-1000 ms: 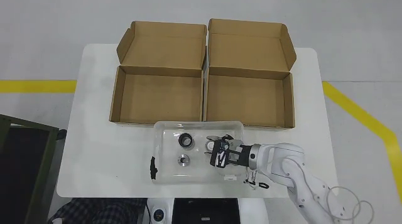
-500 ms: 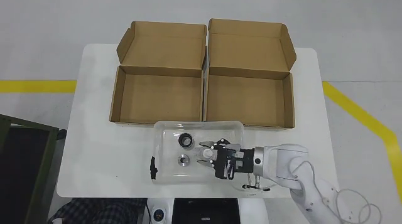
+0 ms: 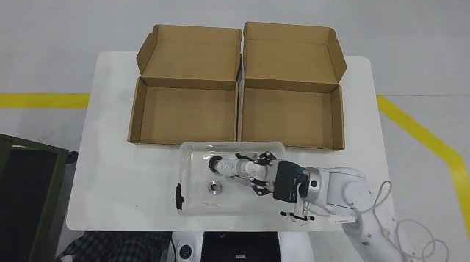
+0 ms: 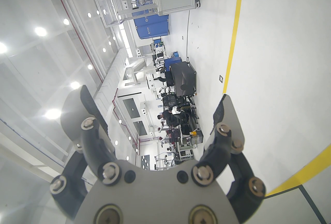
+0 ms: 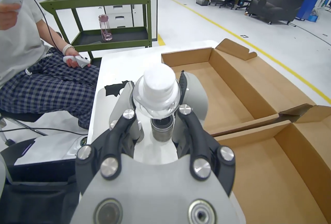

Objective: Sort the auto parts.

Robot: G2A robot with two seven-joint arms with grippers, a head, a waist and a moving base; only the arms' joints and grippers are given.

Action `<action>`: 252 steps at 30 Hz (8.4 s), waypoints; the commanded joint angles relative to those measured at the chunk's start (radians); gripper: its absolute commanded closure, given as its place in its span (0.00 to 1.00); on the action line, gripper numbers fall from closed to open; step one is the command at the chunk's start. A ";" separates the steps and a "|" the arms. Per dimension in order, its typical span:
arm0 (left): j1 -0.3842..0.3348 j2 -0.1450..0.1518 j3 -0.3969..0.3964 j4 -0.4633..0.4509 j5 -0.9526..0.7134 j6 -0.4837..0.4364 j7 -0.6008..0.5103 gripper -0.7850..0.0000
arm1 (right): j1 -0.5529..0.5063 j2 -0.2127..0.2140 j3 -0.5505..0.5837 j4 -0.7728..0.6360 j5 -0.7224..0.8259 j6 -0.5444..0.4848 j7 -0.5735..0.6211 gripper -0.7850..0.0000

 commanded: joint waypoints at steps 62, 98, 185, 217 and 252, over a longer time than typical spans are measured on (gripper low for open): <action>0.000 0.000 0.000 0.000 0.000 0.000 0.000 0.00 | 0.125 -0.033 0.063 0.226 0.049 0.310 -0.123 1.00; 0.000 0.000 0.000 0.000 0.000 0.000 0.000 0.00 | 0.399 -0.081 -0.125 0.511 -0.121 0.336 0.172 0.65; 0.000 0.000 0.000 0.000 0.000 0.000 0.000 0.00 | 0.090 0.010 -0.152 -0.103 -0.163 -0.032 0.914 0.00; 0.000 0.000 0.000 0.000 0.000 0.000 0.000 0.00 | 0.143 0.008 -0.279 -0.081 -0.149 -0.002 1.072 0.50; 0.000 0.000 0.000 0.000 0.000 0.000 0.000 0.00 | 0.191 0.032 -0.310 -0.072 -0.099 0.022 1.060 1.00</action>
